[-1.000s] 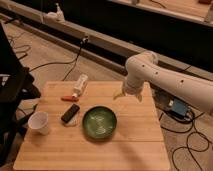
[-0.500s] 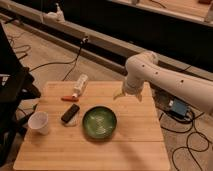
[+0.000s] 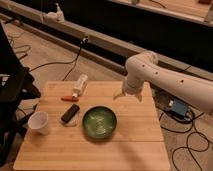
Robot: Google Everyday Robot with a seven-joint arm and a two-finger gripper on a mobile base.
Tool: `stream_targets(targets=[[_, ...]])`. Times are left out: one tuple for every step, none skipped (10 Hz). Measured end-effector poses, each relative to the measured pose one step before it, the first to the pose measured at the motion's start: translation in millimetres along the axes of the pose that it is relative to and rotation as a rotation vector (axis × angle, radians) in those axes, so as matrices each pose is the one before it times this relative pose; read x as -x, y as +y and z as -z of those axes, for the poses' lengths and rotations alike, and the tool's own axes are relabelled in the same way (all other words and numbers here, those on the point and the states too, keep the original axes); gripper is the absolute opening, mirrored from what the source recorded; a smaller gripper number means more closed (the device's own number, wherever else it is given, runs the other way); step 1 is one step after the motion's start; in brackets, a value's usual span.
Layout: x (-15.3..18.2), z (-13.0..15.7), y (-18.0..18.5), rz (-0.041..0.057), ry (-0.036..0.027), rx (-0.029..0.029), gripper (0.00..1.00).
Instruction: Place the ceramic cup in the ceramic bowl
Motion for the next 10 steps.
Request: stream_targets(targets=[[-0.02,0.01,-0.02,0.00006,0.00004,-0.00001,0.80],[0.03,0.01,-0.03,-0.00004,-0.00008,-0.00005,0.80],[-0.02,0.00,0.02,-0.00013,0.00002,0.00003,0.80],[-0.01,-0.04,-0.03,0.00012,0.00006,-0.00003,0.80],[0.02,0.02,0.03,0.00016,-0.00010,-0.00004,0.80],[0.66,0.24,0.05,0.00180,-0.00140,-0.00110,0.80],[1.42,0.40,0.31,0.00630,-0.00273,-0.00262,0.80],[0.65,0.12,0.67,0.00806,0.00259,-0.00642,0.80],[0.76,-1.20,3.50,0.00937,0.00717,-0.00750,0.80],[0.53,-3.09,3.95,0.00840,0.00744,-0.00588,0.80]])
